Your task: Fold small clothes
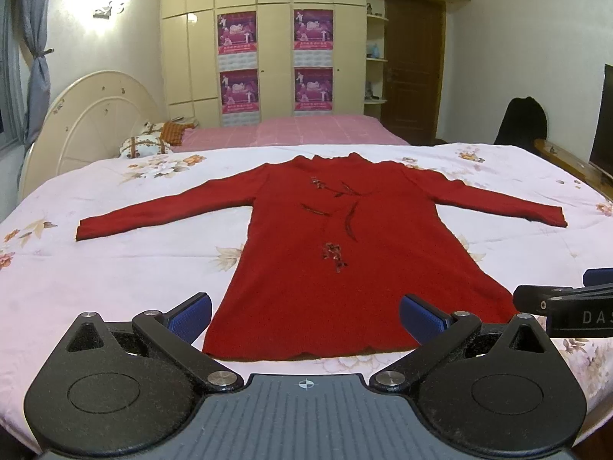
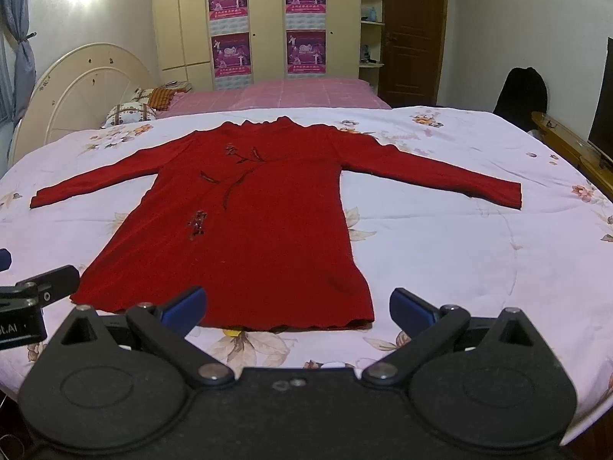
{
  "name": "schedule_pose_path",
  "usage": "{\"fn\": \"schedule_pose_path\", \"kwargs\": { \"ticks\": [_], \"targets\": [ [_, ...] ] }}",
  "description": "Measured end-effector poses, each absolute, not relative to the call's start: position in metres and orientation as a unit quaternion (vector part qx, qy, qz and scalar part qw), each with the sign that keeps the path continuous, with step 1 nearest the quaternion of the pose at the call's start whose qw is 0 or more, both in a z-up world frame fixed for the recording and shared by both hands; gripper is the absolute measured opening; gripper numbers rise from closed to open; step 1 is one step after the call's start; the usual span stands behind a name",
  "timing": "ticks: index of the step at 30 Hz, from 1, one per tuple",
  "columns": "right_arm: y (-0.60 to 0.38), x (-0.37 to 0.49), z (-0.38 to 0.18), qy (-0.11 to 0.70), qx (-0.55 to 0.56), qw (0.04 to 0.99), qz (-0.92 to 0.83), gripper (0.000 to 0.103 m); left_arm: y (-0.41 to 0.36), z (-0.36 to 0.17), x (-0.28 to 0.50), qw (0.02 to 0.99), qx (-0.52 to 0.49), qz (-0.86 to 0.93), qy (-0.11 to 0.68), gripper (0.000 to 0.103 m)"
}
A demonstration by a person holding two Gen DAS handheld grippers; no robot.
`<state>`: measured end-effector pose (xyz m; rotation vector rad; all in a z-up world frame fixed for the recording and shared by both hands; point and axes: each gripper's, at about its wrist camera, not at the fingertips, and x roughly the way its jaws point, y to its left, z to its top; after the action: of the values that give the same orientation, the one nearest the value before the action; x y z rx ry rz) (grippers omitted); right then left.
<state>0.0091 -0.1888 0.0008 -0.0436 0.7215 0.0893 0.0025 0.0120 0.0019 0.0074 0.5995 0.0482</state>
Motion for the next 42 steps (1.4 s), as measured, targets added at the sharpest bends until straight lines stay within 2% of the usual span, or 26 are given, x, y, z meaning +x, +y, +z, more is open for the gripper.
{"fn": "schedule_pose_path", "kwargs": {
  "ticks": [15, 19, 21, 31, 42],
  "targets": [
    [-0.195, 0.012, -0.001, 0.348, -0.019, 0.937, 0.023, 0.102, 0.013, 0.0, 0.009, 0.951, -0.017, 0.018, 0.307, 0.103],
    [-0.209, 0.006, -0.003, 0.292, -0.007, 0.956, 0.038, 0.102, 0.008, -0.001, 0.017, 0.951, -0.015, 0.014, 0.309, 0.103],
    [-0.214, 0.007, -0.002, 0.292, -0.001, 0.956, 0.041, 0.102, 0.005, -0.001, 0.021, 0.951, -0.009, 0.015, 0.307, 0.103],
    [-0.275, 0.044, 0.005, 0.292, 0.069, 0.954, -0.018, 0.101, -0.015, 0.008, 0.07, 0.96, -0.019, -0.038, 0.278, 0.103],
    [-0.407, 0.133, -0.005, 0.231, 0.225, 0.939, -0.12, 0.098, -0.047, 0.013, 0.175, 0.958, -0.014, -0.062, 0.279, 0.103]
  ]
}}
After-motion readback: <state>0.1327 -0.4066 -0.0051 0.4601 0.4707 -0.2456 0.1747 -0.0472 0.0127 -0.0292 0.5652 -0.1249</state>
